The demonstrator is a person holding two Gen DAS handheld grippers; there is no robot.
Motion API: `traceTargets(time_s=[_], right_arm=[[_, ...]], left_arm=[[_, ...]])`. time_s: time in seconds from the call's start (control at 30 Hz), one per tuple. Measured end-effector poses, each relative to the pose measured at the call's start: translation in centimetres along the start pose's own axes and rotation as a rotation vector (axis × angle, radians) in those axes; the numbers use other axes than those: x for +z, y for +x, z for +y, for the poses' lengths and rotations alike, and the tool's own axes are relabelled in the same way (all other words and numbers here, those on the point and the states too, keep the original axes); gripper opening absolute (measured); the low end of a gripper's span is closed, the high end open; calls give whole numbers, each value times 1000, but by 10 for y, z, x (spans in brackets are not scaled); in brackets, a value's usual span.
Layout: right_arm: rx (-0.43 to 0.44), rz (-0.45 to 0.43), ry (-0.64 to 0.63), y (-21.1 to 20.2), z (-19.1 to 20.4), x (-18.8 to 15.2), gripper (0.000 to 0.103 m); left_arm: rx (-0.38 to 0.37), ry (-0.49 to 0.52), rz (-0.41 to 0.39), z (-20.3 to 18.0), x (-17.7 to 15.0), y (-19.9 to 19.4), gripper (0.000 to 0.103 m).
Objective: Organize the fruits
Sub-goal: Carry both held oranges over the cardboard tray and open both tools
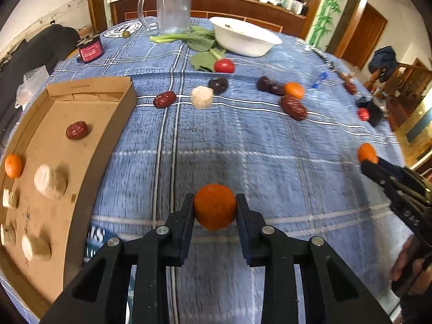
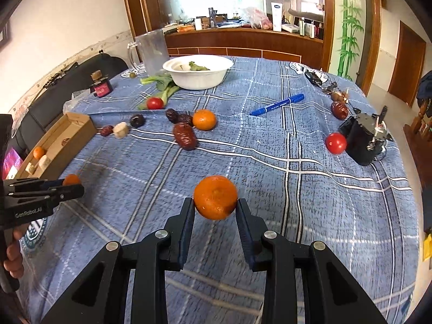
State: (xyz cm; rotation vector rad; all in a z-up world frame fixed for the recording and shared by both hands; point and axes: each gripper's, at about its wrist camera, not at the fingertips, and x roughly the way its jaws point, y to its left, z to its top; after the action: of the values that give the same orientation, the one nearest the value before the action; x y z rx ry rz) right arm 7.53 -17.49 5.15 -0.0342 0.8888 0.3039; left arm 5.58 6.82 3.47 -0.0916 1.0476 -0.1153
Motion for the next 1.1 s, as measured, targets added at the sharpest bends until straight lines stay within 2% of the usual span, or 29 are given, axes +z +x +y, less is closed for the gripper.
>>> traceTargets(time_s=[0.13, 0.43, 0.77, 1.1], right_arm=[[-45, -11, -15, -17, 16, -8, 34], [-51, -22, 40, -42, 59, -15, 34], [-8, -18, -18, -29, 132, 2, 34], [66, -25, -94, -6, 199, 31, 34]], left_arm=[[-36, 15, -32, 3, -9, -23, 28], [-6, 13, -59, 34, -21, -58, 28], [27, -15, -112, 83, -27, -89, 29], [90, -99, -144, 155, -22, -105, 29]])
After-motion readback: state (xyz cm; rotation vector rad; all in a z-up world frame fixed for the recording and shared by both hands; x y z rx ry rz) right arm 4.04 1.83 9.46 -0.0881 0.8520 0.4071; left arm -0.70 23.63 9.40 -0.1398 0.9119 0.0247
